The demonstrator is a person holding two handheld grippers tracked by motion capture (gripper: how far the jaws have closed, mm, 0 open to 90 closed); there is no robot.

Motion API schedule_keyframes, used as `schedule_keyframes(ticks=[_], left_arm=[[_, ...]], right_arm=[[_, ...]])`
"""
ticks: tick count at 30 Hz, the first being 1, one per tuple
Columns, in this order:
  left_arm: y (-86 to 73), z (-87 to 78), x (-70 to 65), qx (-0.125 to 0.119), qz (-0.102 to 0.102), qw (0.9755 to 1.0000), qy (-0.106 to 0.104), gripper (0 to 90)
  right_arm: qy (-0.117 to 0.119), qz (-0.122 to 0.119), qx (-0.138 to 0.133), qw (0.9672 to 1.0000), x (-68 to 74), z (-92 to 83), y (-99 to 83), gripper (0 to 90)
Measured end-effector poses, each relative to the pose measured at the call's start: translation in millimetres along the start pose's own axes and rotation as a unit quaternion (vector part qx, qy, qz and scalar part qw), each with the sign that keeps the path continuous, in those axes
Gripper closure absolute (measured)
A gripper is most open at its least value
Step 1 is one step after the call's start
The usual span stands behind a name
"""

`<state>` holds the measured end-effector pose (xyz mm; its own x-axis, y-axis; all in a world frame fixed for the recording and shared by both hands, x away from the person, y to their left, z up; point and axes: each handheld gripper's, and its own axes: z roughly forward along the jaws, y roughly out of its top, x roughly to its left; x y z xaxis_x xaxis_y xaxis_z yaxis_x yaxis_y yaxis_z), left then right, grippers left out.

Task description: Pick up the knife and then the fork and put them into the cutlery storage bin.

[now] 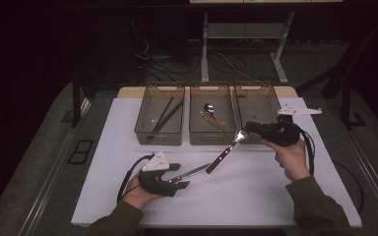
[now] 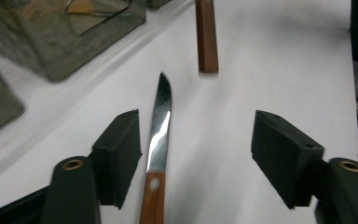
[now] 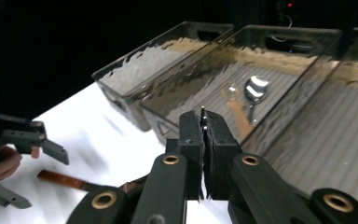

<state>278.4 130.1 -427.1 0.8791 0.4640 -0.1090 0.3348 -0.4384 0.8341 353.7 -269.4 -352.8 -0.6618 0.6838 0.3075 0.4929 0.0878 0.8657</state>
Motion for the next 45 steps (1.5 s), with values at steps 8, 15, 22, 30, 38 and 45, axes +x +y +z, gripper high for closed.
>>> schedule_keyframes(ticks=[8, 15, 22, 30, 38, 45], left_arm=[[-14.3, -13.8, 11.5, 0.000, -0.018, 0.9995, 0.025, 9.5], [-14.3, -12.4, 9.0, -0.002, -0.018, 0.9993, 0.033, 0.0], [-15.0, -11.6, 9.5, 0.002, -0.020, 0.9992, 0.033, 0.0], [-15.7, -11.4, 11.0, 0.006, -0.026, 0.9990, 0.036, 0.0], [-15.6, -11.0, 10.6, 0.007, -0.024, 0.9992, 0.032, 0.0], [-15.9, -9.9, 9.7, 0.011, -0.023, 0.9993, 0.026, 0.0]], right_arm=[[-0.033, 0.012, -0.027, 0.9990, -20.9, -20.1, 20.9, 87.2], [-0.068, 0.022, -0.051, 0.9961, -41.8, -36.4, 39.9, 87.2], [-0.111, 0.025, -0.059, 0.9917, -63.6, -48.8, 57.8, 87.2], [-0.147, 0.028, -0.054, 0.9872, -89.0, -54.1, 64.4, 87.2], [-0.184, 0.024, -0.025, 0.9823, -106.1, -50.6, 59.3, 87.1], [-0.176, 0.028, 0.012, 0.9839, -113.2, -31.5, 51.6, 87.1]])
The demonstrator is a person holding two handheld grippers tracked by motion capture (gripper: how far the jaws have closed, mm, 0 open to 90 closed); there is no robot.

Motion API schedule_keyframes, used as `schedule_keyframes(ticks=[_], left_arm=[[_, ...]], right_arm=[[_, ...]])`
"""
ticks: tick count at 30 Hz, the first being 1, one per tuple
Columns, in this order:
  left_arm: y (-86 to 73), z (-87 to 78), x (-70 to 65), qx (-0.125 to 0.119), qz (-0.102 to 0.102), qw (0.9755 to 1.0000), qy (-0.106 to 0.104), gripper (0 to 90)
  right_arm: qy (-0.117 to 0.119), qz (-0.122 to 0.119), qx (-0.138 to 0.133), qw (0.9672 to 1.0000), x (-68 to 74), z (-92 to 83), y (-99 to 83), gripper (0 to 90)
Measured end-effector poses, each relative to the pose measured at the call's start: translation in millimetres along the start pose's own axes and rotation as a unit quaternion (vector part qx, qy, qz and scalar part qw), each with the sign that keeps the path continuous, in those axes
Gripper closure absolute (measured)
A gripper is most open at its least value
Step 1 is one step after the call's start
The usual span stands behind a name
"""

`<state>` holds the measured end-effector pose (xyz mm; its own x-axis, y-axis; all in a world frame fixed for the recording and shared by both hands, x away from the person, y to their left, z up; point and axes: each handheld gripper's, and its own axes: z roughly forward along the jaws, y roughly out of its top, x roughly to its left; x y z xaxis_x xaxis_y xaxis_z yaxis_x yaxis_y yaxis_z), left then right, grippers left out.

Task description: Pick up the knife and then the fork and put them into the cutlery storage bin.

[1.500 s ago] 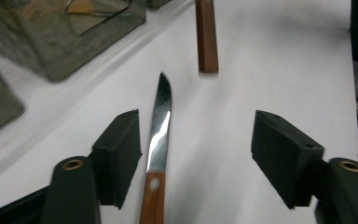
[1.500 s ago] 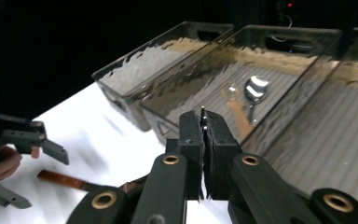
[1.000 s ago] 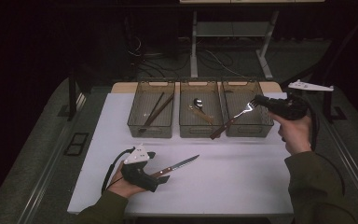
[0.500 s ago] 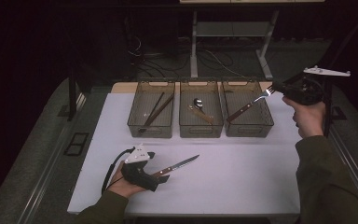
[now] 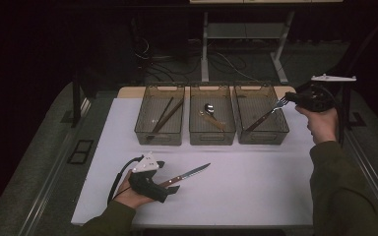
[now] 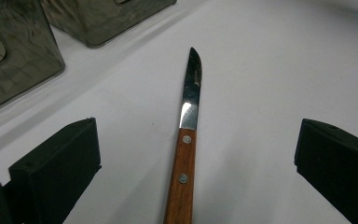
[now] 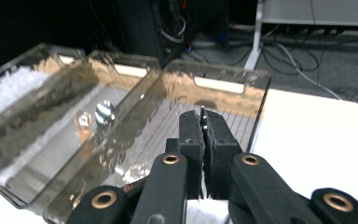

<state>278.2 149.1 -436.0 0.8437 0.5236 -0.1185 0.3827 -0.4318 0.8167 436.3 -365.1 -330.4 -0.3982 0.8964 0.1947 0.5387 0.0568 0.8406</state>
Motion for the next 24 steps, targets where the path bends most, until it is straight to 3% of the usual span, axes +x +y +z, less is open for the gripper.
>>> schedule_keyframes(ticks=[7, 10, 16, 18, 20, 22, 24], left_arm=[[-0.4, 1.9, -0.2, 0.002, -0.001, 0.9999, -0.011, 0.0], [-0.4, 2.3, -0.9, 0.004, 0.000, 0.9999, -0.014, 0.0], [0.4, 3.1, -2.2, 0.006, 0.005, 0.9998, -0.018, 0.0], [0.4, 3.0, -2.2, 0.006, 0.005, 0.9998, -0.018, 0.0], [0.4, 2.8, -2.2, 0.004, 0.004, 0.9998, -0.018, 0.0], [0.5, 2.4, -1.9, 0.003, 0.003, 0.9998, -0.018, 0.0], [0.4, 2.5, -1.7, 0.002, 0.002, 0.9998, -0.018, 0.0]], right_arm=[[0.018, 0.008, 0.044, 0.9988, -2.4, 26.2, -6.7, 86.9], [0.022, 0.024, 0.043, 0.9986, -9.5, 32.4, -9.1, 86.8], [-0.005, 0.019, 0.053, 0.9984, -19.7, 48.1, -15.3, 83.2], [-0.022, 0.002, 0.063, 0.9978, -21.3, 54.1, -17.2, 77.0], [-0.043, -0.007, 0.068, 0.9968, -22.8, 57.3, -17.9, 63.0], [-0.060, 0.003, 0.055, 0.9967, -27.5, 55.1, -16.7, 49.2], [-0.062, 0.022, 0.041, 0.9970, -30.4, 50.8, -14.8, 43.1]])
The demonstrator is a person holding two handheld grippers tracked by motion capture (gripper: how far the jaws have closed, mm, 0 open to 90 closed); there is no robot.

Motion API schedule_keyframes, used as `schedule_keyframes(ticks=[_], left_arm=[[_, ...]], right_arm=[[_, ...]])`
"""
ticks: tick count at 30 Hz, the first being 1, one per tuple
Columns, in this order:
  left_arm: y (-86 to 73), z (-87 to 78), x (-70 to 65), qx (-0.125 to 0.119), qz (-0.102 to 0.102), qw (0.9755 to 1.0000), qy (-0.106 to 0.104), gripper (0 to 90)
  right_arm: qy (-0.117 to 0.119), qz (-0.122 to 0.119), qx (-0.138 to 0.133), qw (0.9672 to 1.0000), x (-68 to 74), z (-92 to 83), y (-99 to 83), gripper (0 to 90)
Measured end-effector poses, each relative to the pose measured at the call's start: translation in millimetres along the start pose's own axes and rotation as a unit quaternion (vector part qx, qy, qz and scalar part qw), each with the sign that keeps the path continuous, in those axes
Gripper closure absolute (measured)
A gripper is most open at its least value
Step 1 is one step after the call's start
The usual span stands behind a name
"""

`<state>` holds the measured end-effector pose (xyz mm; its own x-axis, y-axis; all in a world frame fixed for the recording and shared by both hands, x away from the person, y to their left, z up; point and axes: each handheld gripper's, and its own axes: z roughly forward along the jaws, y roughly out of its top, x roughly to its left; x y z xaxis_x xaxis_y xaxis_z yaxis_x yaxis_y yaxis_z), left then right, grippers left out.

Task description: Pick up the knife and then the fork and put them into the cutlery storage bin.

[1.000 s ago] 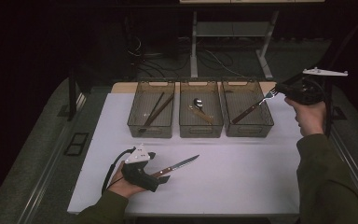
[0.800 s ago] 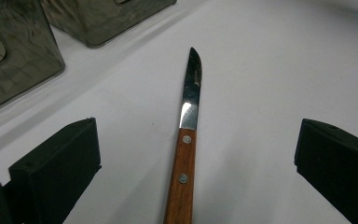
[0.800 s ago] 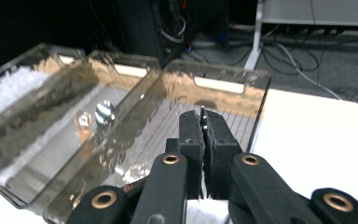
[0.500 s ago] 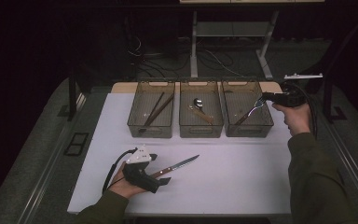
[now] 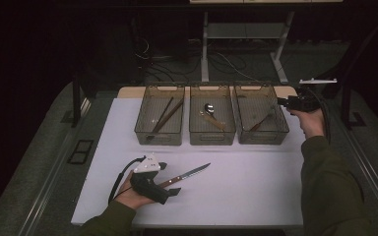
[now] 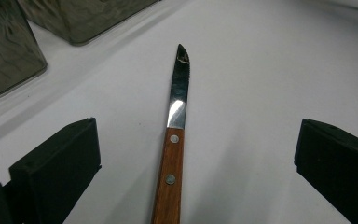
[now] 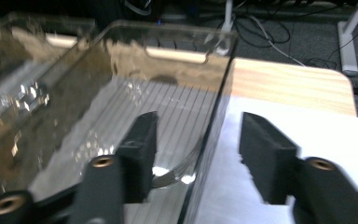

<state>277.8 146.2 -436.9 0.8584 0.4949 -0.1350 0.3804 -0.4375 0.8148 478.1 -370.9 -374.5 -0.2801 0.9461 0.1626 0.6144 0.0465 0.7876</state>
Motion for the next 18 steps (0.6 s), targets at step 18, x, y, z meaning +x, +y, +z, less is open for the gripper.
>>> schedule_keyframes(ticks=[18], left_arm=[[0.8, -0.5, 1.5, 0.013, 0.006, 0.9998, 0.012, 5.2]], right_arm=[[0.053, -0.050, -0.024, 0.9970, 28.0, -37.4, -9.9, 29.4]])
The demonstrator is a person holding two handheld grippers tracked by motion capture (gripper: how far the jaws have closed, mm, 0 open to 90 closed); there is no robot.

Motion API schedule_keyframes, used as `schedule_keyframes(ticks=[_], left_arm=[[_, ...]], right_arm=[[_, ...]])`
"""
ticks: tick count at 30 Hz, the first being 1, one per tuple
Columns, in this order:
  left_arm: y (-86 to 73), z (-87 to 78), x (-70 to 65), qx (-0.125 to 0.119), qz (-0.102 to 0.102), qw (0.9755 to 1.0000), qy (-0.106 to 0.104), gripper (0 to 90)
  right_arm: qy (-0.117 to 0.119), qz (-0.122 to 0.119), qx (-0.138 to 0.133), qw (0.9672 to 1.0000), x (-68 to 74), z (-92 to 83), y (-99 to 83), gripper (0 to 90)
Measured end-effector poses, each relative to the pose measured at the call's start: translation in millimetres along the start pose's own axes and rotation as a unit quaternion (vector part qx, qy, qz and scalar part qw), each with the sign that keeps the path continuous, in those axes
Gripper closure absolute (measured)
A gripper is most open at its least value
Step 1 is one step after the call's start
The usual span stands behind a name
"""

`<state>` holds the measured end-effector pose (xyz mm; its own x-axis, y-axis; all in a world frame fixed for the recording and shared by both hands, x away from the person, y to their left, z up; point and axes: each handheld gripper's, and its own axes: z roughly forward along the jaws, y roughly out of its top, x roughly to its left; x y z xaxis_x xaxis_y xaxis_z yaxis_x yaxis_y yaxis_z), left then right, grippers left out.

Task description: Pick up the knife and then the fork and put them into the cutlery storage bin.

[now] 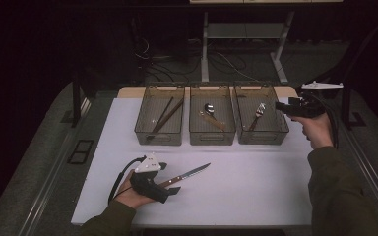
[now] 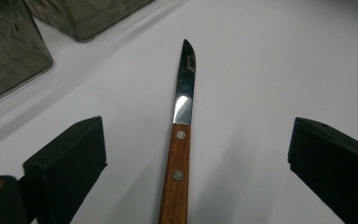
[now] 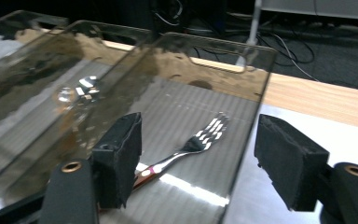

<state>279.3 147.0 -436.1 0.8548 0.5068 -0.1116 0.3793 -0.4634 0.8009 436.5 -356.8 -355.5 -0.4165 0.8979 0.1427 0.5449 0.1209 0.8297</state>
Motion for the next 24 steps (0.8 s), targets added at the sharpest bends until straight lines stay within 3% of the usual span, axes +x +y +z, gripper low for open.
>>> schedule_keyframes(ticks=[13, 19, 22, 24], left_arm=[[5.3, -3.1, 9.2, 0.007, 0.002, 0.9998, -0.017, 35.5], [8.7, -2.2, 17.0, 0.016, -0.002, 0.9997, -0.017, 48.9], [9.4, -0.2, 19.6, 0.022, -0.014, 0.9993, -0.028, 56.7], [9.2, 1.3, 20.3, 0.030, -0.011, 0.9990, -0.030, 59.1]], right_arm=[[0.072, -0.043, -0.005, 0.9964, 43.8, -28.3, -22.3, 19.7], [0.083, -0.061, -0.006, 0.9947, 62.0, -39.9, -39.0, 18.6], [0.083, -0.065, -0.006, 0.9944, 70.3, -43.3, -49.1, 18.5], [0.087, -0.065, -0.007, 0.9940, 75.2, -44.7, -55.9, 18.0]])
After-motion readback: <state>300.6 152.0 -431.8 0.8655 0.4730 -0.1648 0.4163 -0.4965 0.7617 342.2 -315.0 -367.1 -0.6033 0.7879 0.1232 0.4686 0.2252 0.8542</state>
